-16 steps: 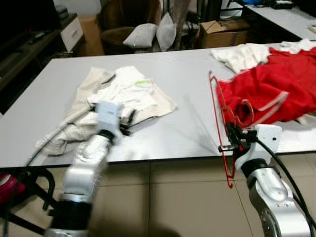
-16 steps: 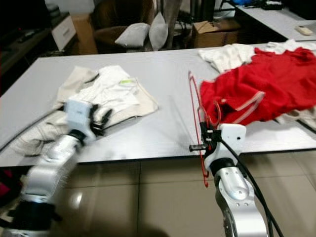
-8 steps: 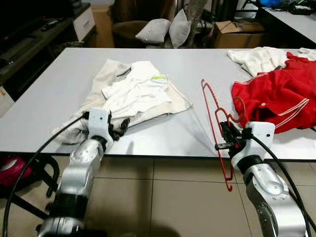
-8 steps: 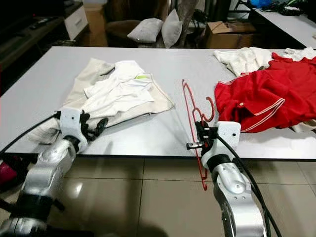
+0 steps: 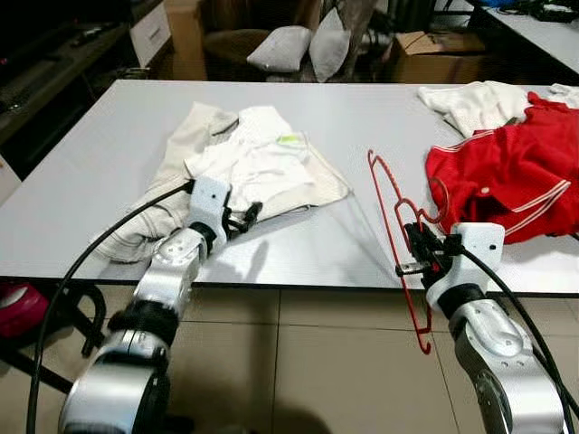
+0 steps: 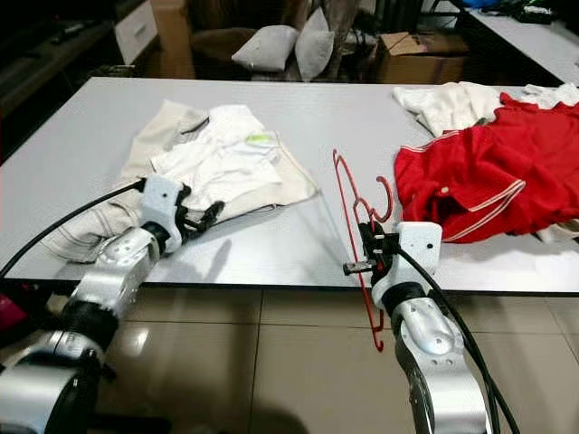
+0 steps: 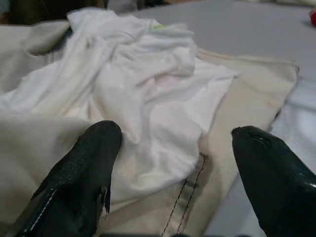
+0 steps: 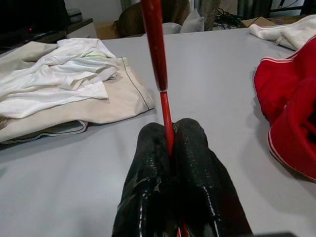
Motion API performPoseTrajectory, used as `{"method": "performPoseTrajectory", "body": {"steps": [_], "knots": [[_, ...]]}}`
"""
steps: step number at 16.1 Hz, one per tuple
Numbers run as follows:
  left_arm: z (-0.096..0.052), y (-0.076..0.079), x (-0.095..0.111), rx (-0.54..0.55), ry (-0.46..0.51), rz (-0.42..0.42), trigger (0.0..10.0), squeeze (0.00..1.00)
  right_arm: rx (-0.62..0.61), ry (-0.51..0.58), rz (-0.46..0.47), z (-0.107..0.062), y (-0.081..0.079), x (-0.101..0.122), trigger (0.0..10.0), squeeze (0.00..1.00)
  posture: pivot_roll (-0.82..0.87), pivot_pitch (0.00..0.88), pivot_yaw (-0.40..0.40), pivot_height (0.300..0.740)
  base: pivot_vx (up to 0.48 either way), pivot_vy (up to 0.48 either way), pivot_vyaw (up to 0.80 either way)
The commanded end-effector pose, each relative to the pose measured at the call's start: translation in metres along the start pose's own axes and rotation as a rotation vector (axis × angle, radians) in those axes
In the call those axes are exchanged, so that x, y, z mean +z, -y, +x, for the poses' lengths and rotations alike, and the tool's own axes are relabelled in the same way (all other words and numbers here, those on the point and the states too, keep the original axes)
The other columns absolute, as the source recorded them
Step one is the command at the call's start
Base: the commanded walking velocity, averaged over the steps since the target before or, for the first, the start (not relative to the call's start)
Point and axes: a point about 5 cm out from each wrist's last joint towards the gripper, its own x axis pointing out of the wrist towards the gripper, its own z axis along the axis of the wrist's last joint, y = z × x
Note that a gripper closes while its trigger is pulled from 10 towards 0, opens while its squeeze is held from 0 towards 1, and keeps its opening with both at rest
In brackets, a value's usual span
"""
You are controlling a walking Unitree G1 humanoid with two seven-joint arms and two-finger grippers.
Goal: Hang hanger
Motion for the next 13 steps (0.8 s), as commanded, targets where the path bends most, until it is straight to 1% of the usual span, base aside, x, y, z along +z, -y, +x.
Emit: {"method": "performPoseTrajectory", "body": {"steps": [1,2,4,6,7,9,10,13], "knots": [[0.001,-0.002,-0.001,-0.009,-0.020,0.025,10.0,0.00,0.001,-0.007,-0.003,-0.002,0.000,-0.001,10.0,0.00,-0.06,0.000,0.059,0.740,0.000,0.000,0.00],[0.002,-0.001,-0.004,-0.015,-0.039,0.030,10.0,0.00,-0.006,-0.010,-0.002,-0.005,0.000,-0.002,10.0,0.00,-0.06,0.000,0.065,0.740,0.000,0.000,0.00],[0.005,-0.002,-0.008,0.012,-0.095,0.089,10.0,0.00,-0.023,-0.013,0.001,-0.008,0.001,-0.003,10.0,0.00,-0.08,0.000,0.086,0.740,0.000,0.000,0.00],[0.007,-0.003,-0.007,0.027,-0.099,0.088,9.9,0.00,-0.038,-0.010,0.005,-0.010,0.001,-0.002,10.0,0.00,-0.09,0.000,0.096,0.740,0.000,0.000,0.00],[0.008,-0.002,-0.006,0.030,-0.097,0.088,5.2,0.00,-0.042,-0.010,0.004,-0.011,0.002,-0.002,10.0,0.00,-0.09,0.000,0.100,0.740,0.000,0.000,0.00],[0.011,-0.001,-0.003,0.031,-0.077,0.055,1.5,0.00,-0.046,-0.010,0.005,-0.012,0.001,-0.002,10.0,0.00,-0.09,0.000,0.104,0.740,0.000,0.000,0.00],[0.011,0.000,-0.002,0.030,-0.074,0.051,0.0,0.00,-0.047,-0.010,0.007,-0.012,0.000,-0.002,10.0,0.00,-0.09,0.000,0.104,0.740,0.000,0.000,0.00],[0.012,0.002,-0.002,0.019,-0.075,0.036,0.0,0.00,-0.049,-0.010,0.006,-0.012,-0.001,-0.002,10.0,0.00,-0.10,0.000,0.108,0.740,0.000,0.000,0.00]]}}
